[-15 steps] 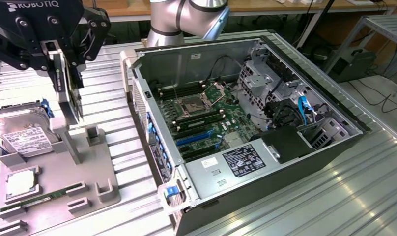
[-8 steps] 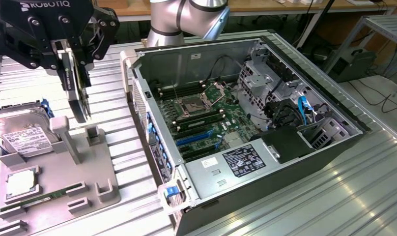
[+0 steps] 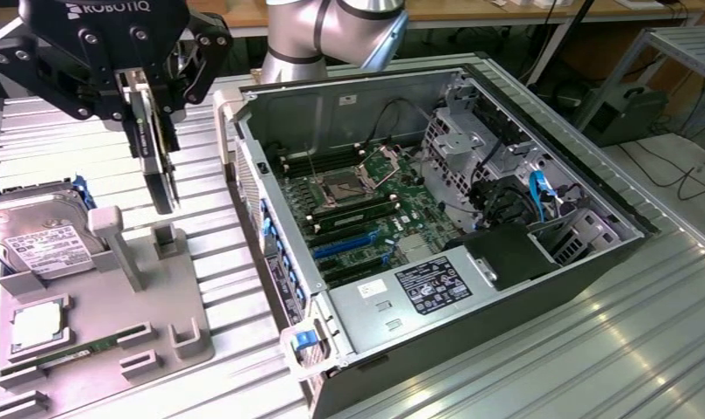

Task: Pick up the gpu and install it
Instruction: 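Pick up the gpu and move the gpu toward the slot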

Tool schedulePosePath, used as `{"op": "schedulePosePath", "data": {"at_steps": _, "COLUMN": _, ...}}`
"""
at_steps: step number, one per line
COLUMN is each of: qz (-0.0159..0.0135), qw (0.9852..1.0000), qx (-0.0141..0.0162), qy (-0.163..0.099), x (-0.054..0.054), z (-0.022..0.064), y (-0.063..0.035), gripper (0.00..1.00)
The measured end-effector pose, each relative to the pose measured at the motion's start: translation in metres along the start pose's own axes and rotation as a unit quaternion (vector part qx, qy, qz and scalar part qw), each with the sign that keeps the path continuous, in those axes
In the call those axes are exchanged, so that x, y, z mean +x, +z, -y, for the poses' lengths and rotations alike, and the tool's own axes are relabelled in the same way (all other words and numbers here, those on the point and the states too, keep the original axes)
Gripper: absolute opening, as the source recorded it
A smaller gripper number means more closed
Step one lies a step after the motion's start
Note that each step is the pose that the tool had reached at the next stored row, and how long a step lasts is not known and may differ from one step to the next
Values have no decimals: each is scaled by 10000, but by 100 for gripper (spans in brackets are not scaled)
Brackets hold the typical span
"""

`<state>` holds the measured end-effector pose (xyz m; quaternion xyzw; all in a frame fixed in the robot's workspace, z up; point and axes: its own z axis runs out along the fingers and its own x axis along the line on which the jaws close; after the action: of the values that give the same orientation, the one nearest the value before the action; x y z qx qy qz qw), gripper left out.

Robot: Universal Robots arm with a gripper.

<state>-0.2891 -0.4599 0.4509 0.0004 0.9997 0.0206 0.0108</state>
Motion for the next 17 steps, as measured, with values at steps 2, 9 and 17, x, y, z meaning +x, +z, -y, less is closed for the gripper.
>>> {"op": "schedulePosePath", "data": {"at_steps": 2, "qz": 0, "qw": 10000, "qx": 0, "qy": 0, "x": -24, "z": 0, "y": 1, "gripper": 28}}
{"op": "schedulePosePath", "data": {"at_steps": 9, "qz": 0, "qw": 10000, "qx": 0, "qy": 0, "x": -86, "z": 0, "y": 2, "gripper": 28}}
{"op": "schedulePosePath", "data": {"at_steps": 17, "qz": 0, "qw": 10000, "qx": 0, "qy": 0, "x": -168, "z": 0, "y": 3, "gripper": 28}}
